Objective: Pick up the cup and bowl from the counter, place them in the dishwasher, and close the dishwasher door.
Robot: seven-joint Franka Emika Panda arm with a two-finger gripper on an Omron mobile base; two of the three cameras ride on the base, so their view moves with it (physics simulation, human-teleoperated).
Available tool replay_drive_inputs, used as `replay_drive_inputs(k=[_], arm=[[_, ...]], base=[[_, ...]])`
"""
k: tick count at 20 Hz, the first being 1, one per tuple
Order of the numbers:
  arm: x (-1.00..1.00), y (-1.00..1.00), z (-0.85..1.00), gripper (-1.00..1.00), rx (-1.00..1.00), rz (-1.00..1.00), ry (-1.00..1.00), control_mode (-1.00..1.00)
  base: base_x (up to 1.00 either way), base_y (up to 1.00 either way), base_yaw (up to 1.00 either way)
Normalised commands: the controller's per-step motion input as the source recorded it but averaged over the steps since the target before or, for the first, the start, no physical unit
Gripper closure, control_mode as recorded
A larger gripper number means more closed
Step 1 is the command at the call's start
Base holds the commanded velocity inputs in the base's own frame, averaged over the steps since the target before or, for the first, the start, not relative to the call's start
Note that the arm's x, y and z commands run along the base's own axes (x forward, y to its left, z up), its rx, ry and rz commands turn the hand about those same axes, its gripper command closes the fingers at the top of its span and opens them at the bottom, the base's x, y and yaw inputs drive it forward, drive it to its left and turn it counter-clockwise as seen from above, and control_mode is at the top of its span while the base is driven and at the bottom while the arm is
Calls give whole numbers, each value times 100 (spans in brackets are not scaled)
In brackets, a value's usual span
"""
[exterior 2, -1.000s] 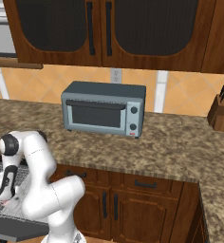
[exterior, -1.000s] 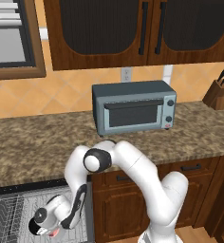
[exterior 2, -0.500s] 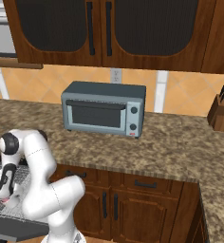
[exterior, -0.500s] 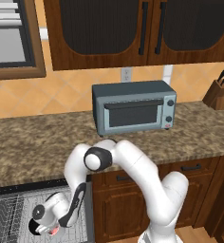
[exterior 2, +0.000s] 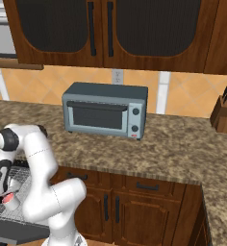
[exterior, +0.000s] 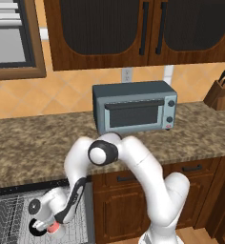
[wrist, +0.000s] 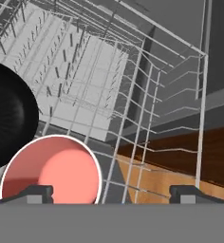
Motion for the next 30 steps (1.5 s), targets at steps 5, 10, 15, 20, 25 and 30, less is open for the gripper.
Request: replay_drive_inputs(k=[5, 10, 15, 20, 25, 30], arm=[[-30, -11, 62, -100, 0, 0, 3, -100], [-52, -21, 77, -100, 5, 0, 1, -100], [-22, -1, 89, -100, 4, 0, 0, -100], [-1, -3, 51, -100, 14, 2, 0, -100], [-4, 0, 44, -100, 11, 1, 0, -100], [-12, 5, 24, -100, 5, 4, -9, -100]], base=[[0, 0, 0], [0, 0, 0], [0, 0, 0], [0, 0, 0], [0, 0, 0], [0, 0, 0]])
